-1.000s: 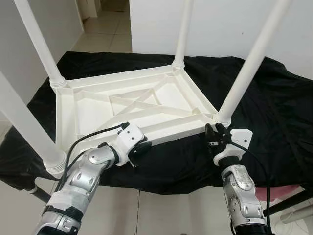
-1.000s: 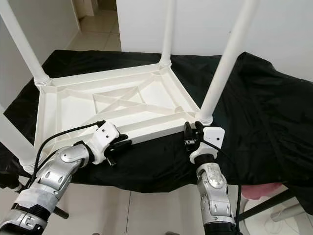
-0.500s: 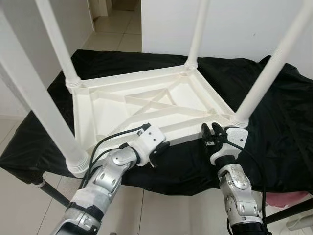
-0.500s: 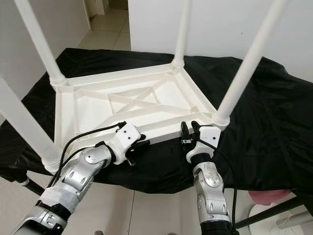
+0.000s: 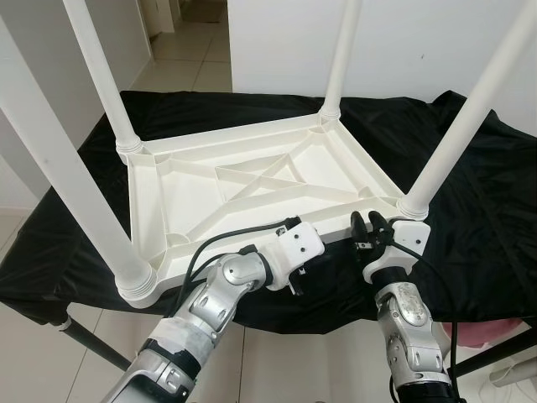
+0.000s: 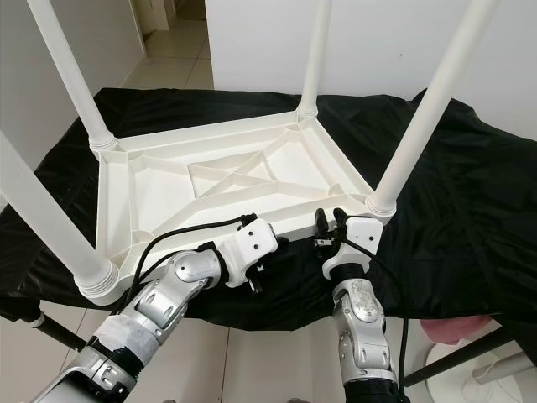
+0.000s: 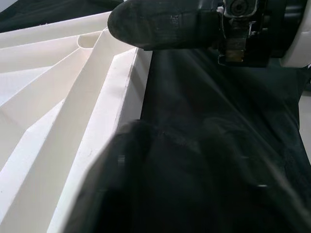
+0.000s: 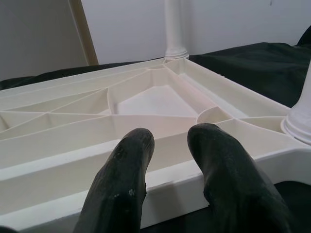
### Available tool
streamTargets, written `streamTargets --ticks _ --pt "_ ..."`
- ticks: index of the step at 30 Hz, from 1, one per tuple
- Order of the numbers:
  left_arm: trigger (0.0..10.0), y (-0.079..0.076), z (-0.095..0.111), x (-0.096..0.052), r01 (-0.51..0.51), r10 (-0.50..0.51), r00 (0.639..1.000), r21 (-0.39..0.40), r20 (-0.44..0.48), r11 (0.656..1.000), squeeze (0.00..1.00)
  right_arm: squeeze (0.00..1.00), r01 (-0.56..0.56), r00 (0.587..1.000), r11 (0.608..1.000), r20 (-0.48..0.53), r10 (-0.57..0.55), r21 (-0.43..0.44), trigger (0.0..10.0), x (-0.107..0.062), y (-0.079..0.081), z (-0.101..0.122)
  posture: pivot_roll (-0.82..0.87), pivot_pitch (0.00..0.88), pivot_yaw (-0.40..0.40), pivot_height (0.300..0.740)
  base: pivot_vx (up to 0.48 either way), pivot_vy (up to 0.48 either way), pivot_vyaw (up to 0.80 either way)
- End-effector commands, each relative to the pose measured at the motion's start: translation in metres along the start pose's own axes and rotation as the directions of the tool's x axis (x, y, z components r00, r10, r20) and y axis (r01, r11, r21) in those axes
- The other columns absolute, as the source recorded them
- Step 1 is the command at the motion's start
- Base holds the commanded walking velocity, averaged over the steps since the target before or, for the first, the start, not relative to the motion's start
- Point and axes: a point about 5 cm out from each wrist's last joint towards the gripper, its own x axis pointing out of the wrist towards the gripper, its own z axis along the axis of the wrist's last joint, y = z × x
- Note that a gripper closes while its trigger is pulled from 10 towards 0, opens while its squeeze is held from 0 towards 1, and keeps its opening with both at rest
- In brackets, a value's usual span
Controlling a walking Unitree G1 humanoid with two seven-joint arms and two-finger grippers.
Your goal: Building children table
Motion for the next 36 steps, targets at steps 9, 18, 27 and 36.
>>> streamTargets --ticks 9,18,27,36 --pt "10.0 0.000 0.010 -0.040 -0.031 0.038 0.993 -0.068 0.115 0.997 0.00 0.00 -0.030 0.998 1.000 -0.048 0.031 0.003 10.0 -0.004 0.008 -0.011 -0.04 0.000 0.008 0.740 0.000 0.000 0.00" --pt "10.0 -0.007 0.024 -0.086 -0.008 0.040 0.984 -0.184 0.174 0.983 0.00 0.00 -0.061 0.993 0.998 -0.097 0.063 0.030 10.0 -0.009 0.017 -0.023 -0.01 0.007 -0.027 0.740 0.000 0.000 0.00" --pt "10.0 -0.027 0.028 -0.127 0.041 -0.010 0.993 -0.256 0.120 0.966 0.00 0.00 -0.108 0.987 0.993 -0.114 0.112 0.039 10.0 -0.020 0.017 -0.027 0.04 0.016 -0.061 0.740 0.000 0.000 0.00" --pt "10.0 -0.034 0.024 -0.160 0.076 -0.089 0.996 -0.291 -0.031 0.954 0.00 0.00 -0.113 0.982 0.993 -0.145 0.118 0.045 10.0 -0.024 0.016 -0.033 0.08 0.017 -0.074 0.740 0.000 0.000 0.00"
